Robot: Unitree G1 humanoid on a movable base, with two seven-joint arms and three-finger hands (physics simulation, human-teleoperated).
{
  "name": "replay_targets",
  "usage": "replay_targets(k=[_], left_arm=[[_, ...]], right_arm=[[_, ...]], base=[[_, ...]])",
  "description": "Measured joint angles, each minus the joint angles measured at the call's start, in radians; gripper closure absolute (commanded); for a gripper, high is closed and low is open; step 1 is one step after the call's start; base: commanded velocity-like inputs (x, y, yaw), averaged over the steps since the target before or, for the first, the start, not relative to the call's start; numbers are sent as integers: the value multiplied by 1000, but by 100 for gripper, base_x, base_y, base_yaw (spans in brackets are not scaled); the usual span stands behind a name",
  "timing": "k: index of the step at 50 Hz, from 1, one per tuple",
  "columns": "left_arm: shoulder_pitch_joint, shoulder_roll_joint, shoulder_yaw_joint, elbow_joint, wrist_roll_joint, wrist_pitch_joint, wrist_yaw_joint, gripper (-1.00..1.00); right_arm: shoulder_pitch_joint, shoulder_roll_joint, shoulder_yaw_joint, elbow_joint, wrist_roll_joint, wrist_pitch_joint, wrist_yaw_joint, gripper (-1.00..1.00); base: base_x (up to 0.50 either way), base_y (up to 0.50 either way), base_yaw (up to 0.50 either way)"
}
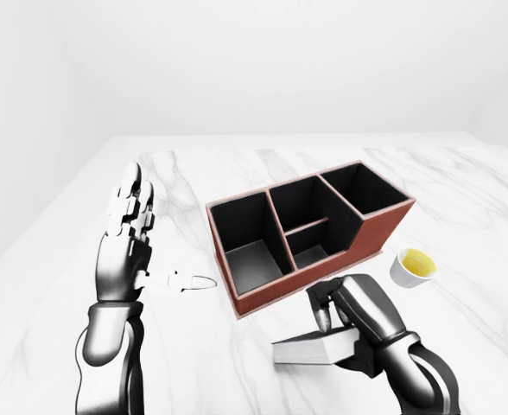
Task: Pick up the book and place it in the front compartment of the caddy.
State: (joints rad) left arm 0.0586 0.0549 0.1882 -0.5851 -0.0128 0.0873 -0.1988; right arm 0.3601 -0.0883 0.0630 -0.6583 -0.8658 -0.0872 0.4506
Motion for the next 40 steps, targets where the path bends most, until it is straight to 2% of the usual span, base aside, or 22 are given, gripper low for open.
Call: replay_targets(k=[17, 40], left_arm=[[-2, 2, 5, -5, -4, 0, 0, -100], [1, 2, 8, -10, -5, 0, -1, -100]], right_arm=[[-125, 20, -51, -107, 27, 0, 113, 100], [-333, 6, -79, -167, 31, 0, 223, 100]], base=[[0, 0, 0], [0, 0, 0]])
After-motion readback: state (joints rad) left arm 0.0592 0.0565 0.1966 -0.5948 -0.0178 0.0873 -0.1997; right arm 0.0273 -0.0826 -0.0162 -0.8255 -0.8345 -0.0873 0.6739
